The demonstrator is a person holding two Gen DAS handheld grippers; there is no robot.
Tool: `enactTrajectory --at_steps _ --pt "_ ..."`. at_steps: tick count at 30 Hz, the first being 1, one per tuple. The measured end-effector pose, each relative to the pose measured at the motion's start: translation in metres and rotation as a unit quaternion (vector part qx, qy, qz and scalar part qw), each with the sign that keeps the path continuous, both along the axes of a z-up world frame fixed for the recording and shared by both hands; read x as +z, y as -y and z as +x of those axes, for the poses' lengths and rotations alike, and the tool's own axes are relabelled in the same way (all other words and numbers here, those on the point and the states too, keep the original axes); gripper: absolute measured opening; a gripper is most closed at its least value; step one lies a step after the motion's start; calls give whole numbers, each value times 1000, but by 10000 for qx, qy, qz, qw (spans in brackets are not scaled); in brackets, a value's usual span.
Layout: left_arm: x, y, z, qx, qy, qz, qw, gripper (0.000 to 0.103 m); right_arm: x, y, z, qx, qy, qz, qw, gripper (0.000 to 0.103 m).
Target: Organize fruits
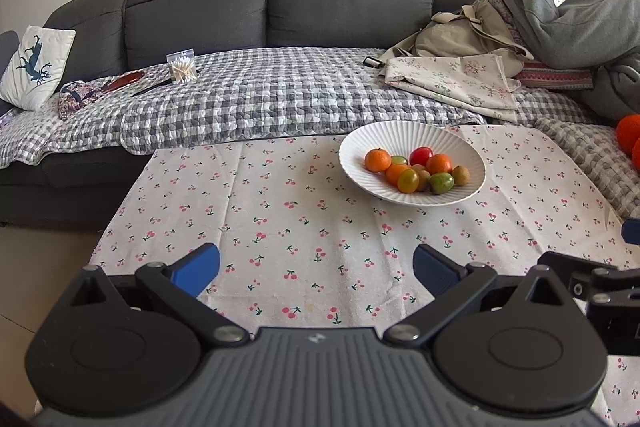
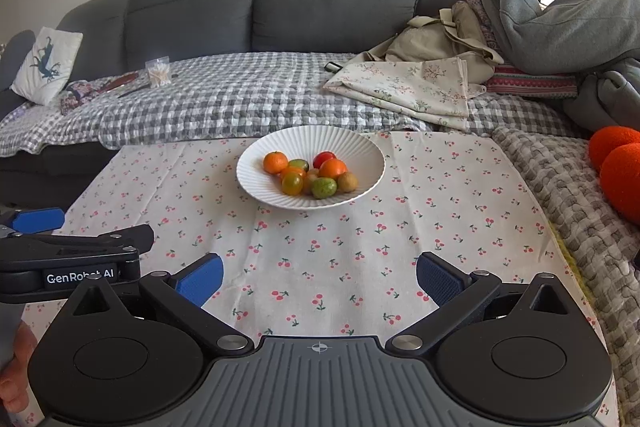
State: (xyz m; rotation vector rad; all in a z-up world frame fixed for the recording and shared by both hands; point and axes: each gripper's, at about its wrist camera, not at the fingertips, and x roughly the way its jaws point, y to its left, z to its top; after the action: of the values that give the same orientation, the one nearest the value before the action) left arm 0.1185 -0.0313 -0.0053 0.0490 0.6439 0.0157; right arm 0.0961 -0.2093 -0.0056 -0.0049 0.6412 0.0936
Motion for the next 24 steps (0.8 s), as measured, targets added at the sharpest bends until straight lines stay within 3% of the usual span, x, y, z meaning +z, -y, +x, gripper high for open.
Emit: enactTrajectory --at_steps 24 --pt "-4 1 2 -118 -111 -102 9998 102 -1 -1 2 -41 12 -63 10000 103"
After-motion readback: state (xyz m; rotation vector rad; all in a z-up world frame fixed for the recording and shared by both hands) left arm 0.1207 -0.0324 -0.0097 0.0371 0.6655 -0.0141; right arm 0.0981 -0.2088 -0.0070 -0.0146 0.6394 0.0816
